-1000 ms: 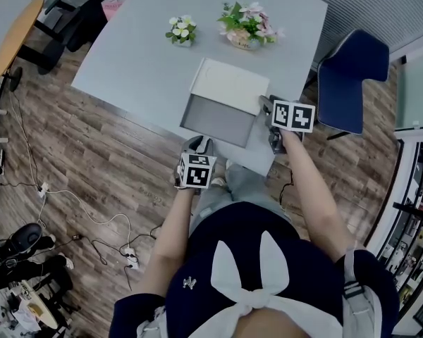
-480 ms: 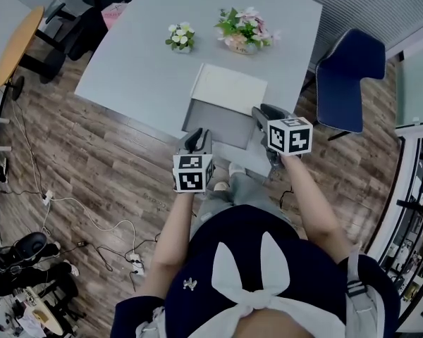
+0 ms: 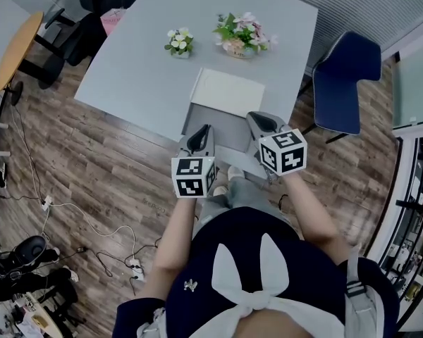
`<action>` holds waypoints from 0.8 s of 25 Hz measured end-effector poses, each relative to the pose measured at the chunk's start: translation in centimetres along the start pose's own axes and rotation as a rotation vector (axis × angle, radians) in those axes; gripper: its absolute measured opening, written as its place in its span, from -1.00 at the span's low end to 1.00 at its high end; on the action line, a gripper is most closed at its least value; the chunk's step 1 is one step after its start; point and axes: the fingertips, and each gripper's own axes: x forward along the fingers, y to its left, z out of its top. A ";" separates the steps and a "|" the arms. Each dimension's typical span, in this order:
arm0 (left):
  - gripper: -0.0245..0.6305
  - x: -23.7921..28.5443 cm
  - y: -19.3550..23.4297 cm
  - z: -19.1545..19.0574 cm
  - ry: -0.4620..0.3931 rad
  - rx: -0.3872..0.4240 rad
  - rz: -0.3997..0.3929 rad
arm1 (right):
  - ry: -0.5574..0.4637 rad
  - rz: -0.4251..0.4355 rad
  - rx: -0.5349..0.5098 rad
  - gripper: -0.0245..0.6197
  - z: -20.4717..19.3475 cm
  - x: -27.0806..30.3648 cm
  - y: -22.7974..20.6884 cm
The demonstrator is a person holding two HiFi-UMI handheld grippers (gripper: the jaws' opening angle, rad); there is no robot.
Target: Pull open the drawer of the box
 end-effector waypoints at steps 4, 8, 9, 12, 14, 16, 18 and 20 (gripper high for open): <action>-0.83 -0.3 -0.1 0.9 -0.025 -0.003 0.005 | -0.032 0.025 -0.017 -0.91 0.5 -0.6 1.5; -0.84 -0.7 -0.4 1.6 -0.039 -0.005 0.008 | -0.052 0.077 -0.035 -0.91 0.8 -1.4 3.3; -0.84 -0.8 -0.6 1.7 -0.044 -0.009 0.003 | -0.057 0.082 -0.042 -0.91 0.9 -1.7 3.6; -0.84 -1.3 -1.2 2.1 -0.061 -0.017 -0.009 | -0.064 0.086 -0.064 -0.91 1.0 -2.3 4.3; -0.84 -1.6 -1.6 2.3 -0.069 -0.014 -0.015 | -0.068 0.089 -0.072 -0.91 1.1 -2.6 4.7; -0.84 -1.9 -2.0 2.5 -0.079 -0.011 -0.020 | -0.072 0.090 -0.076 -0.91 1.2 -2.8 4.9; -0.84 -2.1 -2.3 2.6 -0.089 -0.014 -0.025 | -0.074 0.093 -0.073 -0.91 1.2 -2.9 5.1; -0.84 -2.3 -2.4 2.7 -0.098 -0.019 -0.029 | -0.076 0.095 -0.072 -0.91 1.2 -2.9 5.2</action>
